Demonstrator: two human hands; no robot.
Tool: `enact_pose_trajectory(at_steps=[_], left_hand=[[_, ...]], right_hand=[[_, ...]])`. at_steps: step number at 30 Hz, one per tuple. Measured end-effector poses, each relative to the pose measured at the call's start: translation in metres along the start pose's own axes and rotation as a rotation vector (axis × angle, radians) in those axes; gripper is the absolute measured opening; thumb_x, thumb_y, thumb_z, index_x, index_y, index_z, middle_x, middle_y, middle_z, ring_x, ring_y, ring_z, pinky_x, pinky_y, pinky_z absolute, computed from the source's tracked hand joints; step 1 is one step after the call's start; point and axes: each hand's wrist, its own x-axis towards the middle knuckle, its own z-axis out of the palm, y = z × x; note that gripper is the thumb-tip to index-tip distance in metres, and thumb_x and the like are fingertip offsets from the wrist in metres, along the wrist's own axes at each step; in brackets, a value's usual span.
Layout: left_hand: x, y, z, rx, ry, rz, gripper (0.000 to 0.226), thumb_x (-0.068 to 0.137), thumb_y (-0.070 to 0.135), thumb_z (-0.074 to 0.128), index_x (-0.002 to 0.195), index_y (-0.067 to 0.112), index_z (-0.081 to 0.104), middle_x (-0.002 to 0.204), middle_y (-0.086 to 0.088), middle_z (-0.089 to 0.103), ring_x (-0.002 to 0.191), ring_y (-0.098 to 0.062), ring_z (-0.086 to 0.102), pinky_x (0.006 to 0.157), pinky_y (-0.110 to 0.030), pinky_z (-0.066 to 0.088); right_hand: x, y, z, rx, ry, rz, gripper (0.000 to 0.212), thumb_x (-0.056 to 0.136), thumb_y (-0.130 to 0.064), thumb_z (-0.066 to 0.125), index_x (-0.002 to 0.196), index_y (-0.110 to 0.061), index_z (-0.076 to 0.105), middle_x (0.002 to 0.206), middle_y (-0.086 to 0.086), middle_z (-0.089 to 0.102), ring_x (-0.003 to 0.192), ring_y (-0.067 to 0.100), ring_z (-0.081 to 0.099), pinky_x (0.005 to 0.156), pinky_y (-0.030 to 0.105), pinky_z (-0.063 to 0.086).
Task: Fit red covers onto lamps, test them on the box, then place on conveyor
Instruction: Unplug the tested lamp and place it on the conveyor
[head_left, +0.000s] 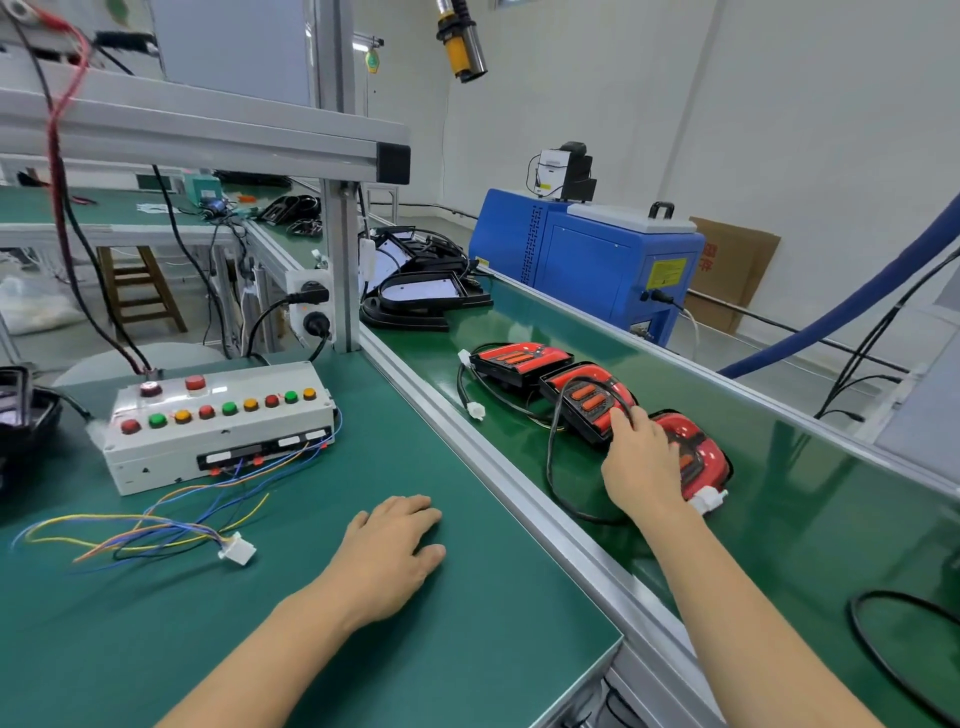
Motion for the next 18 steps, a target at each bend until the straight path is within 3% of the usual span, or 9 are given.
enact_pose_trajectory(at_steps=[5,11,18], left_hand=[[-0.013,-0.008,-0.006,0.097,-0.036,-0.077,0.046,0.103,0.033,0.026,0.148,0.025,0.025,0.158,0.012,0.011,0.146,-0.011,-0.001,0.115,-0.052,-0.007],[-0.037,-0.025,-0.020,0.228,0.026,-0.196,0.050,0.104,0.035,0.020,0.152,0.025,0.011,0.160,0.011,0.001,0.147,-0.014,-0.006,0.113,-0.055,-0.009],[-0.070,-0.050,-0.032,0.298,0.122,-0.386,0.054,0.102,0.039,0.021,0.152,0.029,0.001,0.160,0.011,-0.005,0.147,-0.023,-0.006,0.112,-0.059,-0.007]], right_hand=[[-0.027,-0.048,0.004,0.037,0.003,-0.224,0.047,0.105,-0.025,0.031,0.151,-0.020,0.024,0.160,0.004,0.019,0.146,0.022,0.019,0.116,0.053,0.013],[-0.079,-0.123,0.022,0.192,-0.189,-0.563,0.048,0.106,-0.037,0.022,0.153,-0.025,0.021,0.162,-0.002,0.014,0.148,0.013,0.010,0.118,0.050,-0.002],[-0.117,-0.181,0.040,0.201,-0.293,-0.760,0.049,0.106,-0.039,0.020,0.154,-0.030,0.015,0.162,-0.006,0.011,0.149,0.014,0.006,0.116,0.054,-0.008]])
